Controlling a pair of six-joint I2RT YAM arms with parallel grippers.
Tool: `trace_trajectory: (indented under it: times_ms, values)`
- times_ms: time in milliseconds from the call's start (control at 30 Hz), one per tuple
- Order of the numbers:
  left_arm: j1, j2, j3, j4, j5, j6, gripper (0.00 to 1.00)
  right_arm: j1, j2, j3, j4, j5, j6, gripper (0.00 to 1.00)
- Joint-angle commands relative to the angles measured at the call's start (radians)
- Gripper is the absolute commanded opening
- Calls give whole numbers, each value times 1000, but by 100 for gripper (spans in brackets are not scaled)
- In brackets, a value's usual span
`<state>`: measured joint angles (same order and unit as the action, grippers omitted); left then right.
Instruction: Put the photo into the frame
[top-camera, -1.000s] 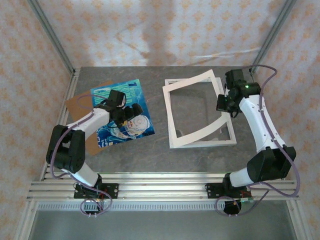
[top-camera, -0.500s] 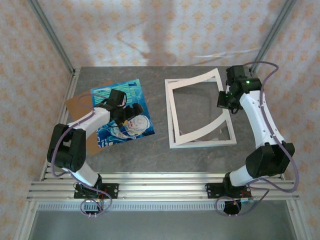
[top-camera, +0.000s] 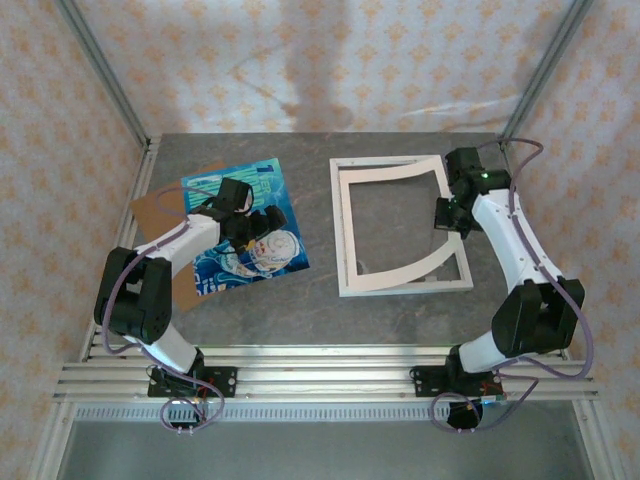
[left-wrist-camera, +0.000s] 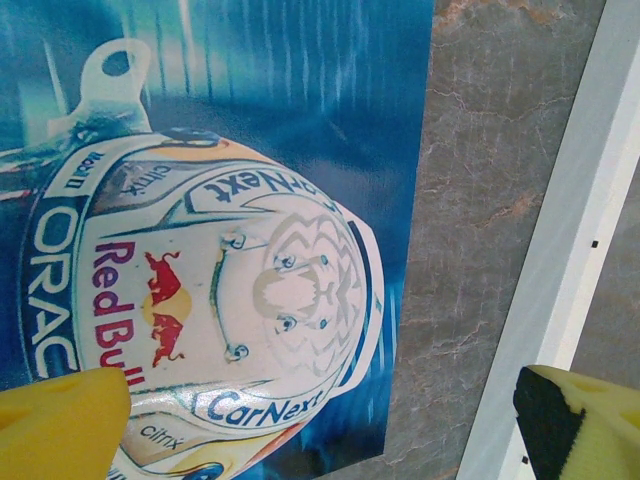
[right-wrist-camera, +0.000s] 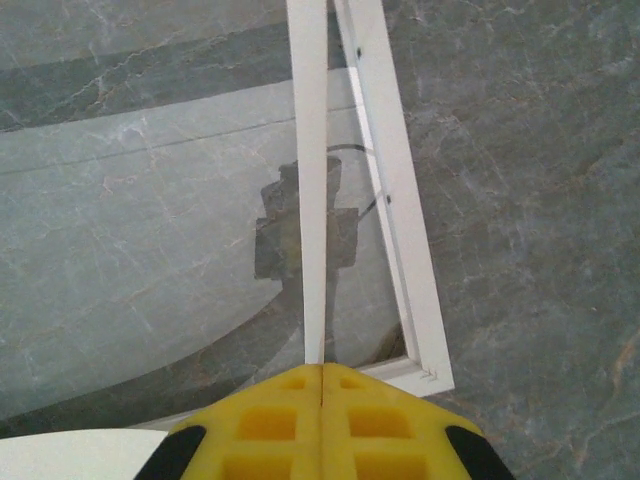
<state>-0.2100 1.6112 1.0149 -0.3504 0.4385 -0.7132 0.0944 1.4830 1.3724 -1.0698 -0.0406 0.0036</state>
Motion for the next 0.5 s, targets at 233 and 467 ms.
trace_trajectory:
  times_ms: [233, 467]
  values:
    - [-17, 13, 28, -19, -4, 5, 100, -5, -79, -77, 215, -78, -13, 0]
    - [-19, 9, 21, -19, -4, 6, 100, -5, -87, -147, 238, -126, 25, 0]
